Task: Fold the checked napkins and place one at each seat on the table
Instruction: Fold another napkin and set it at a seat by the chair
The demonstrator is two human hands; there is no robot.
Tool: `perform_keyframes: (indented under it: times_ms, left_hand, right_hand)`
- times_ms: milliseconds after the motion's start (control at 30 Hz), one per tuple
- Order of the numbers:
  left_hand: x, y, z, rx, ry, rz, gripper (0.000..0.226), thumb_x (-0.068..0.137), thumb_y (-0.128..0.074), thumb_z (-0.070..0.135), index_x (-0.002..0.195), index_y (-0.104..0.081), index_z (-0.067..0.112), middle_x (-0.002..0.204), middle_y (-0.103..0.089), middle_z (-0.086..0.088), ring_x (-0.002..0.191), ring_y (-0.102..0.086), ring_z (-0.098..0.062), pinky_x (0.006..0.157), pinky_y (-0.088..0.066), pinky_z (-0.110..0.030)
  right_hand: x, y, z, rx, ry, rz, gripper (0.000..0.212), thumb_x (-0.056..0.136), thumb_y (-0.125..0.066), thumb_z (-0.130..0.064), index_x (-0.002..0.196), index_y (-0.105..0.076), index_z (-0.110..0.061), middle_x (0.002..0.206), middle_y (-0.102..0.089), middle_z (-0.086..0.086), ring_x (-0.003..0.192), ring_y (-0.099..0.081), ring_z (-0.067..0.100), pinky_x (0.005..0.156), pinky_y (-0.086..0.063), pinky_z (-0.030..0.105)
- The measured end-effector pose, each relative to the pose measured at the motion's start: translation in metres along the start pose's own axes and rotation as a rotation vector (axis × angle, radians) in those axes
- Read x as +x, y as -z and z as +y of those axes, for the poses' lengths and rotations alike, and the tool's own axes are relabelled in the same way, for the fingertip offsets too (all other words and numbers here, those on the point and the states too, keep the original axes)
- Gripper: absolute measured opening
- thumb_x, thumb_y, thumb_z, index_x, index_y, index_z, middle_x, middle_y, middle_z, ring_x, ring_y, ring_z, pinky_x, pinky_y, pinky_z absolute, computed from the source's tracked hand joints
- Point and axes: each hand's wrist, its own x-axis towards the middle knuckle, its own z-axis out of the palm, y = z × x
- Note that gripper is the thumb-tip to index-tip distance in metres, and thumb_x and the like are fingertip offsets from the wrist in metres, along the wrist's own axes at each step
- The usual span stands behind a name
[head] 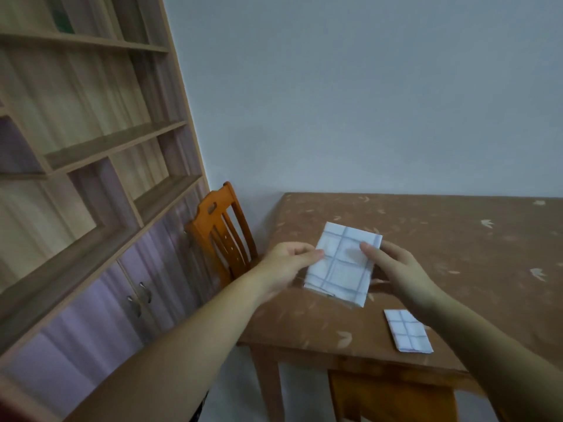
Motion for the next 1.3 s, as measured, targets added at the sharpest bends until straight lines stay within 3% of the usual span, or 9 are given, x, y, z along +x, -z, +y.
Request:
perform_keyframes:
  times_ms: [67,200,367,500,600,867,1100,1167,1300]
  left_hand:
    - [0.0,0.021,-0.011,0.032,-0.058,0.089,0.026,0.094,-0.06,0.032,0.101,-0.071,0.01,0.095,-0.074,-0.007,0.089,-0.071,-0.022,0.073,-0.058,-0.029]
    - [0.0,0.075,-0.042,0.049,-0.089,0.245,0.026,0.097,-0.054,0.039,0.098,-0.068,0.017,0.089,-0.071,-0.005,0.077,-0.068,-0.015,0.055,-0.052,-0.022]
    - [-0.01,0.126,-0.074,0.055,-0.003,0.063,0.019,0.094,-0.06,0.035,0.108,-0.065,0.023,0.063,-0.066,0.004,0.052,-0.062,-0.01,0.053,-0.05,-0.025]
    - [0.0,0.152,-0.097,0.016,0.042,0.079,0.021,0.094,-0.061,0.028,0.109,-0.066,0.014,0.057,-0.061,0.004,0.047,-0.056,-0.007,0.05,-0.046,-0.022]
    - [0.017,0.162,-0.112,-0.066,0.128,0.093,0.016,0.094,-0.062,0.026,0.101,-0.068,0.012,0.057,-0.061,0.003,0.047,-0.056,-0.007,0.049,-0.046,-0.022]
    - [0.091,0.164,-0.138,-0.226,0.411,0.073,0.014,0.099,-0.051,0.012,0.093,-0.064,0.014,0.076,-0.067,-0.008,0.062,-0.062,-0.014,0.058,-0.049,-0.025]
    - [0.174,0.163,-0.176,0.089,0.445,0.213,0.01,0.094,-0.061,0.022,0.102,-0.067,0.018,0.089,-0.071,-0.004,0.068,-0.063,-0.011,0.058,-0.049,-0.021]
    - [0.194,0.16,-0.188,0.146,0.432,0.254,0.021,0.092,-0.064,0.025,0.111,-0.068,0.016,0.093,-0.072,-0.004,0.068,-0.064,-0.01,0.056,-0.048,-0.02]
    - [0.228,0.157,-0.209,0.199,0.467,0.295,0.033,0.09,-0.066,0.024,0.121,-0.066,0.014,0.102,-0.071,-0.008,0.078,-0.066,-0.013,0.07,-0.053,-0.024]
  right_hand:
    - [0.004,-0.041,0.004,0.026,-0.086,-0.041,0.024,0.091,-0.062,-0.036,0.109,-0.065,-0.021,0.096,-0.076,0.005,0.08,-0.074,0.023,0.068,-0.06,0.034]
    - [0.021,-0.119,0.013,-0.042,-0.079,-0.004,0.015,0.096,-0.059,-0.019,0.109,-0.064,-0.013,0.083,-0.073,0.014,0.058,-0.064,0.019,0.058,-0.05,0.032]
    - [0.048,-0.179,0.022,-0.092,-0.062,0.066,0.009,0.097,-0.057,-0.017,0.101,-0.065,-0.018,0.073,-0.069,0.006,0.052,-0.058,0.014,0.049,-0.046,0.026]
    - [0.069,-0.2,0.04,-0.089,-0.188,0.065,0.013,0.094,-0.063,-0.02,0.096,-0.068,-0.009,0.064,-0.066,0.004,0.05,-0.057,0.014,0.046,-0.043,0.024]
    - [0.085,-0.2,0.057,-0.044,-0.303,0.065,0.017,0.091,-0.067,-0.017,0.094,-0.068,-0.001,0.074,-0.07,0.011,0.051,-0.059,0.016,0.046,-0.043,0.023]
    - [0.157,-0.179,0.105,-0.065,-0.397,0.078,0.012,0.094,-0.062,-0.012,0.098,-0.066,-0.002,0.082,-0.073,0.014,0.056,-0.062,0.016,0.053,-0.046,0.028]
    - [0.239,-0.161,0.164,-0.071,-0.486,0.029,0.011,0.095,-0.057,-0.011,0.094,-0.068,-0.007,0.086,-0.073,0.015,0.065,-0.061,0.021,0.05,-0.044,0.024]
    - [0.258,-0.158,0.177,-0.092,-0.507,0.021,0.013,0.093,-0.055,-0.009,0.092,-0.068,-0.01,0.085,-0.072,0.014,0.067,-0.061,0.022,0.051,-0.043,0.026]
    - [0.287,-0.156,0.197,-0.18,-0.529,0.044,0.017,0.093,-0.053,-0.007,0.089,-0.067,-0.015,0.077,-0.069,0.009,0.059,-0.058,0.018,0.048,-0.043,0.025]
